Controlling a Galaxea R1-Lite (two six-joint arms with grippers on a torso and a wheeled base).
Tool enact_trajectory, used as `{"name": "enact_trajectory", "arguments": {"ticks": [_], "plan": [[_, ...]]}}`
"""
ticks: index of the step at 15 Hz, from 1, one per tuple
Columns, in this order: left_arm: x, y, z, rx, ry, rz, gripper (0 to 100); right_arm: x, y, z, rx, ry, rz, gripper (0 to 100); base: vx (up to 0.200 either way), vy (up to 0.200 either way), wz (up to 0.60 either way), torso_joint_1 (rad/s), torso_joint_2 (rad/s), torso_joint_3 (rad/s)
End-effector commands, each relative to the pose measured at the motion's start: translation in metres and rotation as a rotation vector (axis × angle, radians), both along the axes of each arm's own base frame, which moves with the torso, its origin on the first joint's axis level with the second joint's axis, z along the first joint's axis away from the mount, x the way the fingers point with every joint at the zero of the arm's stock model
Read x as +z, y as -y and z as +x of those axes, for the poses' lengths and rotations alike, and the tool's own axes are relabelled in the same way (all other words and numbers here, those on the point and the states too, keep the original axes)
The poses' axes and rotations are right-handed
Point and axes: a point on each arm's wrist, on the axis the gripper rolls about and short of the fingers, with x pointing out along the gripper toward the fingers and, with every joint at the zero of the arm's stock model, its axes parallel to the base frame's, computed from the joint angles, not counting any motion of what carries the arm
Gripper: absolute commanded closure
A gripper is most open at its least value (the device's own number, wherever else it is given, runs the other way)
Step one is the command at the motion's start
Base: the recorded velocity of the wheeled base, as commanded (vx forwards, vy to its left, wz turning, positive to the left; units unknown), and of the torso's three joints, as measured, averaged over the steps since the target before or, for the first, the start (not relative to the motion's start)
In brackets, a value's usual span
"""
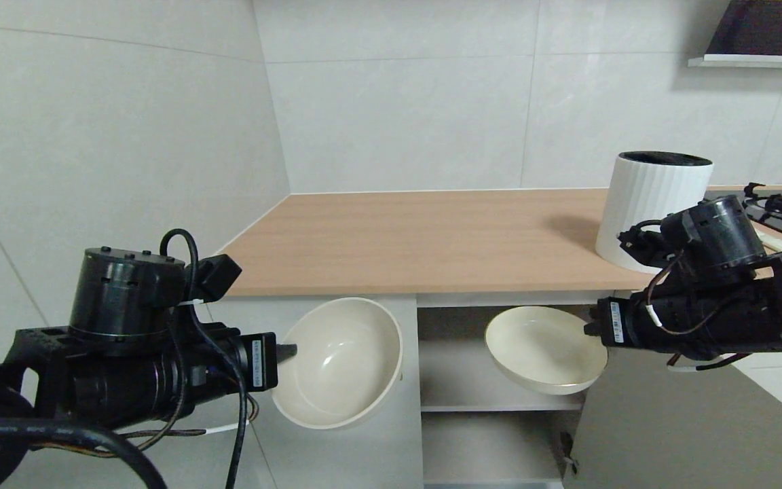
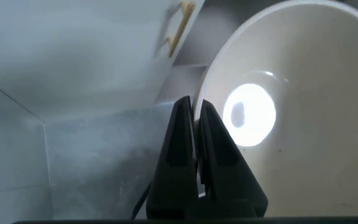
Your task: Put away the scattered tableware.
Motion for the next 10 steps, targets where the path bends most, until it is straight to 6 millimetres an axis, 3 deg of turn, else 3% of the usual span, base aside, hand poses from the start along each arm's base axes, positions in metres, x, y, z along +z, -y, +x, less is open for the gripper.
{"name": "enact_trajectory", "arguments": {"ticks": [1, 10], "plan": [[-0.0044, 0.0012, 0.0029, 0.000, -0.015, 0.006, 100, -0.0016, -0.0003, 0.0011, -0.001, -0.004, -0.002, 100, 0.000, 0.000, 0.00, -0.198, 0.49, 0.281], [-0.0053, 0.0015, 0.0036, 0.001, -0.020, 0.007, 100, -0.0073, -0.0013, 0.0061, -0.006, -0.010, -0.009, 100, 0.000, 0.000, 0.00, -0.171, 0.46, 0.290]]}}
